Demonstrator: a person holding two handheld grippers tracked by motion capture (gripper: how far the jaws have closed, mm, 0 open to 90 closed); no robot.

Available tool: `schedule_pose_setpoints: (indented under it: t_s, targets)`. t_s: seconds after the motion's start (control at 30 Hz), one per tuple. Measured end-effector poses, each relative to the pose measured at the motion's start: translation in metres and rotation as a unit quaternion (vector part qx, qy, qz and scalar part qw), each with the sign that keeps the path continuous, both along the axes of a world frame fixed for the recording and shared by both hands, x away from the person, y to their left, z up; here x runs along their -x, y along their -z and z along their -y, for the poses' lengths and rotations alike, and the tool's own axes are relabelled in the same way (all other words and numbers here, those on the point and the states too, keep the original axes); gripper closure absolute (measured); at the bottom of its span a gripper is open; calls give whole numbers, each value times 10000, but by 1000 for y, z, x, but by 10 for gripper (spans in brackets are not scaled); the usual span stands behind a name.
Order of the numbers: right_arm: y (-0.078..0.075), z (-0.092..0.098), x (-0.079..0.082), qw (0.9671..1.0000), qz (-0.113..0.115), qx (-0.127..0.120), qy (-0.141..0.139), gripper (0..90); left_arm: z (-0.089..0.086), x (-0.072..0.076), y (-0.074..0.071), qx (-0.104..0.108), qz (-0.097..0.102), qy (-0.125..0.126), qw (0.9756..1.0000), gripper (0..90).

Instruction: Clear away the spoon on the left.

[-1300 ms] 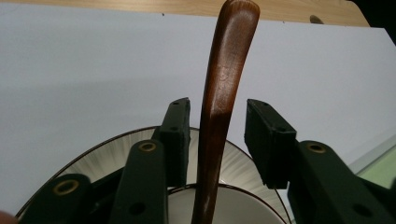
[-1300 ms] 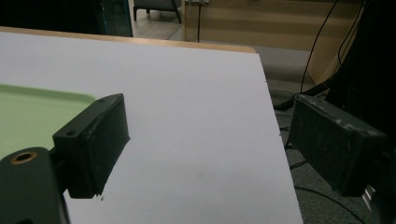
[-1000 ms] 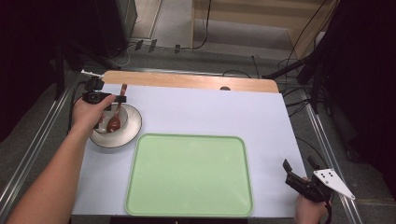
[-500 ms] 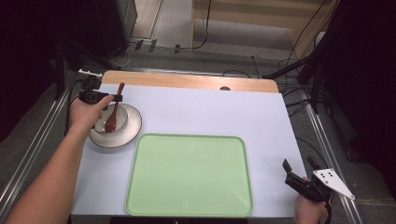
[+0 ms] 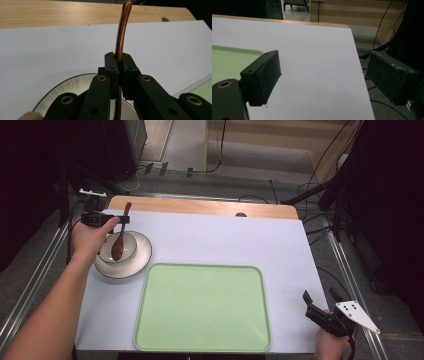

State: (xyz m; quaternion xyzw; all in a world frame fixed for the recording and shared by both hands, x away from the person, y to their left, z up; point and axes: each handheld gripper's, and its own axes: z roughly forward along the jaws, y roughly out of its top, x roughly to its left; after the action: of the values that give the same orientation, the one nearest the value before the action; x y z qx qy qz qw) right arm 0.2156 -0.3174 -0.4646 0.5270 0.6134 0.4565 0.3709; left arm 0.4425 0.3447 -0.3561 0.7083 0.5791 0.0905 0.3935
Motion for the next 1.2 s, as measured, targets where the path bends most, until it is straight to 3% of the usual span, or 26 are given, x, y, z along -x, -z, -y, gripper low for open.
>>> schedule_pose_setpoints:
  t_s: [0.1, 0.57, 1.2]
  targets:
    - [0, 1, 0, 10000, 4, -10, -1, 132, -1, 3, -6, 204, 87, -5, 9998, 861]
    - [0, 0, 0, 10000, 5, -12, 9, 132, 0, 17, -23, 225, 275, 26, 9994, 860]
    - [-1, 0, 0, 10000, 26, -1, -17, 132, 15, 34, -37, 330, 328, 290, 9985, 861]
